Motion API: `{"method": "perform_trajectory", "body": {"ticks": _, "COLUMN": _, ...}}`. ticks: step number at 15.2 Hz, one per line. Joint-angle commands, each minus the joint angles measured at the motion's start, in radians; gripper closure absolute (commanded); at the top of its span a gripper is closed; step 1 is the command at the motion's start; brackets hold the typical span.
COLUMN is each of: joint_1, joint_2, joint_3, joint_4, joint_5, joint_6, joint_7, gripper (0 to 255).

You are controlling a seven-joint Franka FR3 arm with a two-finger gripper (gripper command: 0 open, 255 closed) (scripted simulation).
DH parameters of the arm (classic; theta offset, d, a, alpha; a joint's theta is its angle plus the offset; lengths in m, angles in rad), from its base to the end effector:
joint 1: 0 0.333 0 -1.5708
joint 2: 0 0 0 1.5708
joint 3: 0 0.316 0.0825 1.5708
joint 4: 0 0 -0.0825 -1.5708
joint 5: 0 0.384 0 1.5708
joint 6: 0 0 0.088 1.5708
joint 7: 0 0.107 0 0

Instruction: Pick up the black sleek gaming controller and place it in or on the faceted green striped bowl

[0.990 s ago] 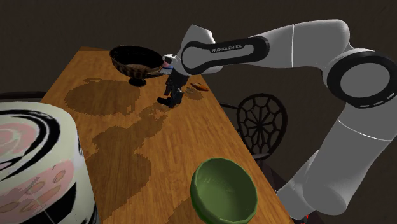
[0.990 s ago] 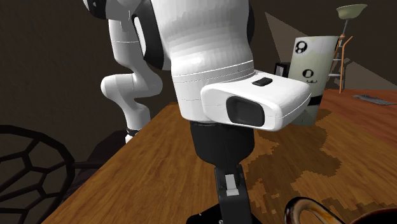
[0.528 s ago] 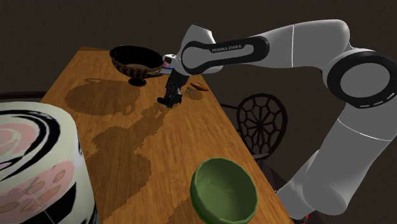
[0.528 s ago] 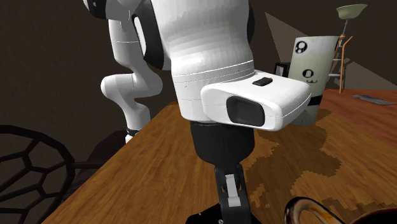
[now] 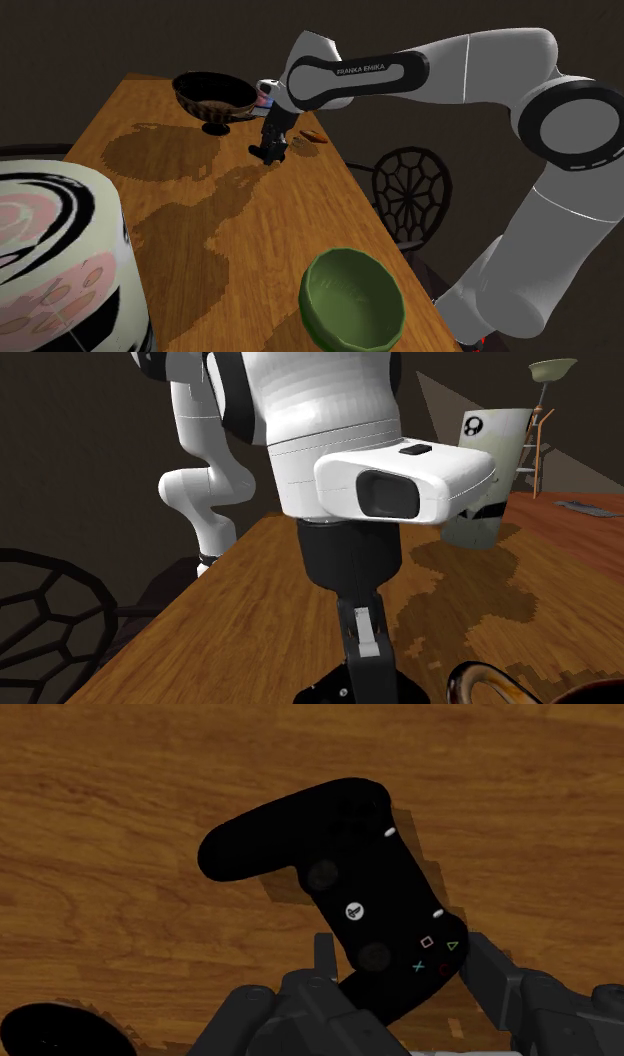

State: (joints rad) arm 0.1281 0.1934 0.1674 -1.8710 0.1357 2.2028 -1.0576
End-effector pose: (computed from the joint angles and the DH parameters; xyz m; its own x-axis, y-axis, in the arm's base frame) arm 0.5939 0.1806 0.4261 0.2816 0.9391 0.1969 0.9546 -0.2950 0.0419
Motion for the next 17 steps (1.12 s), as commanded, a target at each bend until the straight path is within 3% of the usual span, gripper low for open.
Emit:
{"method": "perform_trajectory", "body": {"ticks": 1, "joint_1": 0.0, "joint_2": -0.007, "joint_3": 0.0, "joint_4": 0.017, "joint_5": -0.001, "joint_6": -0.024, "joint_7": 0.004, "gripper": 255}}
{"method": "perform_trajectory", "body": {"ticks": 17, "joint_1": -0.002, "joint_2": -0.049, "joint_3": -0.001, "joint_4": 0.179, "joint_5": -0.008, "joint_6": -0.226, "joint_7": 0.029, "gripper": 255}}
